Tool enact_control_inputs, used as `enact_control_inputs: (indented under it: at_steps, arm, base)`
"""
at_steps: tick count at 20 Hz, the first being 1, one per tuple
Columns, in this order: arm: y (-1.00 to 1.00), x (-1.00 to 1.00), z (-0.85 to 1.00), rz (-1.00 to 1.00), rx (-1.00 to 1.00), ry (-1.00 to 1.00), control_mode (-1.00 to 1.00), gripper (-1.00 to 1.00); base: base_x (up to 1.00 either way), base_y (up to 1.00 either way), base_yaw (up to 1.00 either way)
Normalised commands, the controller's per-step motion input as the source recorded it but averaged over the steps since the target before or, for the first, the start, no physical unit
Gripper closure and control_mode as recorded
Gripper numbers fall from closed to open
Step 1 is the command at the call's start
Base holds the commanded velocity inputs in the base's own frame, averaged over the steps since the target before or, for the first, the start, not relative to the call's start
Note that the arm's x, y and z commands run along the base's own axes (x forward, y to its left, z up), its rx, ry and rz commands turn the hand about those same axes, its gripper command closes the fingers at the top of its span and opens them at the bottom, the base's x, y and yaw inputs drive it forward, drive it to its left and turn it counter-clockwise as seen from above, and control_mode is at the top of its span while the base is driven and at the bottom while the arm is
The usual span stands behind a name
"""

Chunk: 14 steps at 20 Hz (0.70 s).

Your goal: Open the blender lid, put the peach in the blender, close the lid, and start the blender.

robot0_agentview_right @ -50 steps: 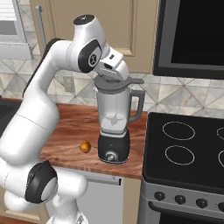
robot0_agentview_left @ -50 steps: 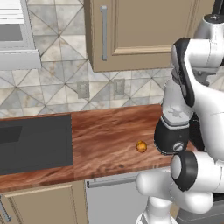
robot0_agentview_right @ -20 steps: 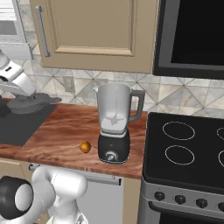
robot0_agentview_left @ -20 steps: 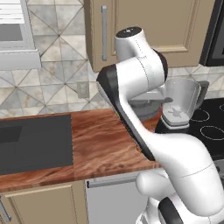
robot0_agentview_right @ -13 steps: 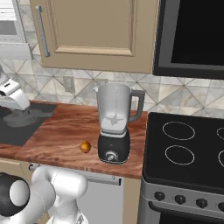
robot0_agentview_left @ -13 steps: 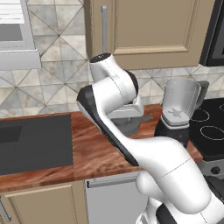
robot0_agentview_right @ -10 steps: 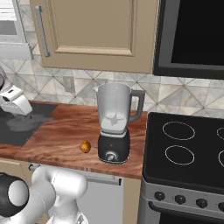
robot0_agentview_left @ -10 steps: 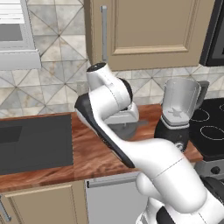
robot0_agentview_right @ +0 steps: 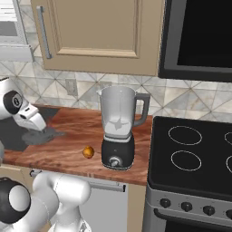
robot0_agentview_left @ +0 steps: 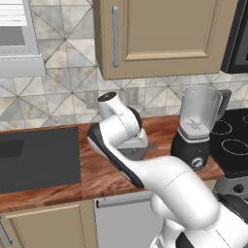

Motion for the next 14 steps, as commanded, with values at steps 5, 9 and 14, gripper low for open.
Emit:
enact_control_inputs:
  at_steps: [5, 9, 14]
  arm:
    - [0.0, 0.46, -0.81, 0.0, 0.0, 0.0, -1.0, 1.0]
    - [0.0, 0.51, -0.47, 0.0, 0.0, 0.01, -1.0, 1.0]
    - [0.0, 0.45, -0.25, 0.0, 0.03, 0.01, -1.0, 1.0]
  base:
    - [0.0, 0.0, 0.0]
    - [0.0, 0.0, 0.0]
    - [0.0, 0.0, 0.0]
